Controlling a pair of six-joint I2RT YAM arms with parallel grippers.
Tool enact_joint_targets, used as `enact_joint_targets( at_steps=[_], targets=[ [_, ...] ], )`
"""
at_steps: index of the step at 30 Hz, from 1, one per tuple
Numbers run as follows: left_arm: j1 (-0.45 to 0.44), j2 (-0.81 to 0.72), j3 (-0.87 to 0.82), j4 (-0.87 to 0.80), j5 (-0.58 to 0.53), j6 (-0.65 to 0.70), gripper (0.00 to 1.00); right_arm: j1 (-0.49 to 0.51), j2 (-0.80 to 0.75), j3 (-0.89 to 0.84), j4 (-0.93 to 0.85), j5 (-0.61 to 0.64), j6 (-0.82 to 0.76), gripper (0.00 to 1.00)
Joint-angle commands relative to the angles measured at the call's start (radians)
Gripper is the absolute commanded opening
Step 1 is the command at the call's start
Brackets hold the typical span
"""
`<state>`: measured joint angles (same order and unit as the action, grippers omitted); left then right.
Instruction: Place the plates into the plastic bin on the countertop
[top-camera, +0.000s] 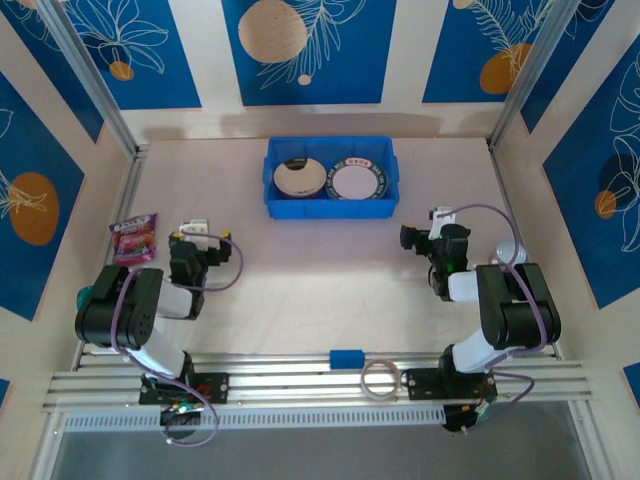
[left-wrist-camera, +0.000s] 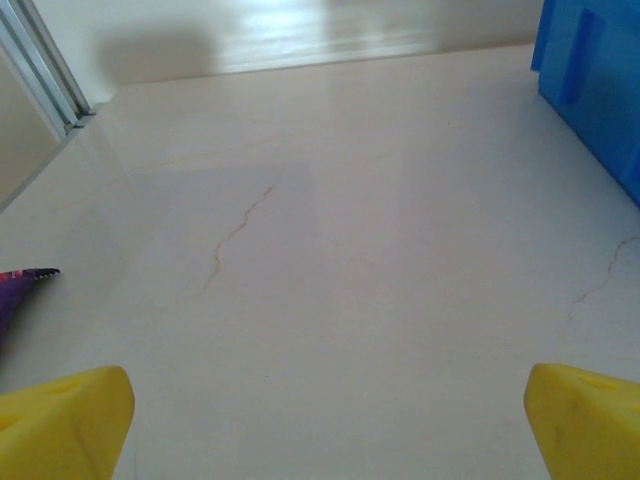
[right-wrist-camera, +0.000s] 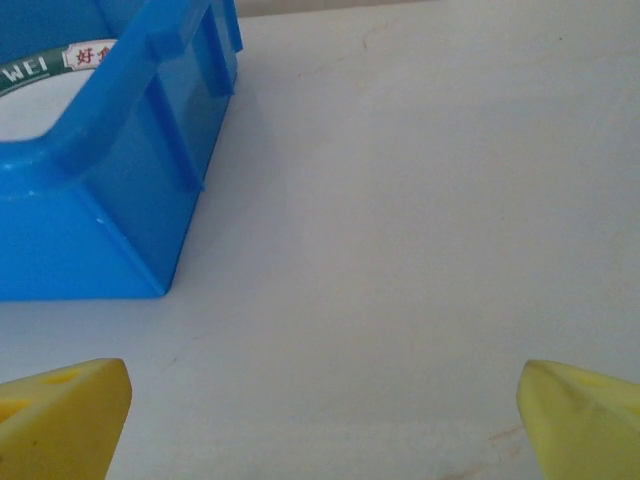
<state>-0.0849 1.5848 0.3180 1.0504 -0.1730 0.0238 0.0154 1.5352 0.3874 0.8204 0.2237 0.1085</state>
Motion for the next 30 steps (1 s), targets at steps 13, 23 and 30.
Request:
enact_joint_targets(
  at_steps=[13,23,30],
  targets=[
    [0.014,-0.020,0.033,-0.067,0.004,-0.018,1.00,0.001,-0.012,0.023,-0.003,-0.047,0.009,0.99],
    [0.015,-0.020,0.035,-0.068,0.004,-0.016,1.00,-0.002,-0.012,0.026,-0.008,-0.054,0.013,0.99],
    [0.014,-0.020,0.034,-0.068,0.004,-0.016,1.00,-0.008,-0.011,0.032,-0.017,-0.066,0.014,0.99]
  ],
)
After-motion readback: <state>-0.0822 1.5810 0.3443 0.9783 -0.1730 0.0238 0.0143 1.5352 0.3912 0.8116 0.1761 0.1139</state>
